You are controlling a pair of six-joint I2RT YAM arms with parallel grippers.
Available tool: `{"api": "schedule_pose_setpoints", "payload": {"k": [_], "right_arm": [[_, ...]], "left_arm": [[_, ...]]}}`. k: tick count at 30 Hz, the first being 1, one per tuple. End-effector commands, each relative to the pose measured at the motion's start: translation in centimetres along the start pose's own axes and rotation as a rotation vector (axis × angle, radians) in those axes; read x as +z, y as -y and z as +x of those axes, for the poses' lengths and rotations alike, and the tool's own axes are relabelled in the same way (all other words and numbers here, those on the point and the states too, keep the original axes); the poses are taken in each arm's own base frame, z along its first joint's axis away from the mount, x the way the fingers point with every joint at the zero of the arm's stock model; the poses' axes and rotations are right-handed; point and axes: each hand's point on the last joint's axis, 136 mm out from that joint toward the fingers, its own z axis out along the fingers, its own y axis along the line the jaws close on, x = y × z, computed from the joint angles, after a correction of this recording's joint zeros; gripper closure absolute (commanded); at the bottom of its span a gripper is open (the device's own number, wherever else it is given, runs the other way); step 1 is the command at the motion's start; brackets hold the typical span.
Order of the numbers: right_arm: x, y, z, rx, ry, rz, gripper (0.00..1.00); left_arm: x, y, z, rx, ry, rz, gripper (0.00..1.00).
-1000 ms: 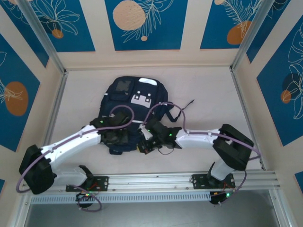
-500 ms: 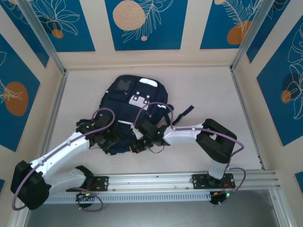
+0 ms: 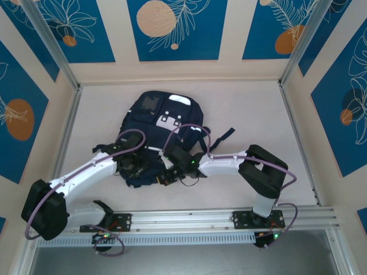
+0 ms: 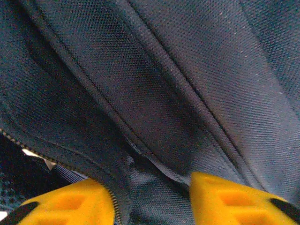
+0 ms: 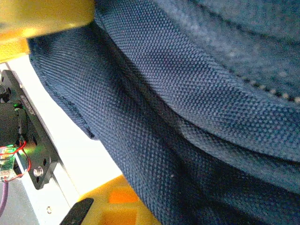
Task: Pack the student bag
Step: Zip the student bag at the center of the table.
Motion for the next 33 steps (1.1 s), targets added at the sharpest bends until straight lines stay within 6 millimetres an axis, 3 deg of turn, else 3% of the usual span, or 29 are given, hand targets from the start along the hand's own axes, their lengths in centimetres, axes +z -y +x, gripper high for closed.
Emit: {"api": "schedule_pose_setpoints", "payload": {"k": [1, 5, 9, 17, 23, 33], "right_arm": [[-1.2, -0.3, -1.0, -0.009, 0.063, 0.001, 1.00], [-1.8, 0.6, -1.0, 0.002, 0.071, 0.018, 1.00], [-2.3, 1.3, -1.1, 0.010, 0.077, 0.021, 1.00], [-2.9, 3.0, -1.3, 0.041, 0.091, 0.043, 1.00], [-3.1, 4.4, -2.2, 0.088, 0.119, 0.033, 0.93], [-3.2, 4.7, -4.0, 0.030, 0.165, 0.037, 0.94]], "left_arm": [[-0.3, 0.7, -1.0, -0.001, 0.033, 0.009, 0.67], [-0.8, 0.1, -1.7, 0.003, 0.064, 0.010, 0.89], [-1.8, -0.5, -2.6, -0.006, 0.090, 0.022, 1.00], [-2.9, -1.6, -3.5, 0.011, 0.114, 0.015, 1.00], [-3.1, -2.2, -3.4, 0.012, 0.113, 0.020, 1.00], [-3.9, -2.8, -3.8, 0.032, 0.134, 0.023, 1.00]]}}
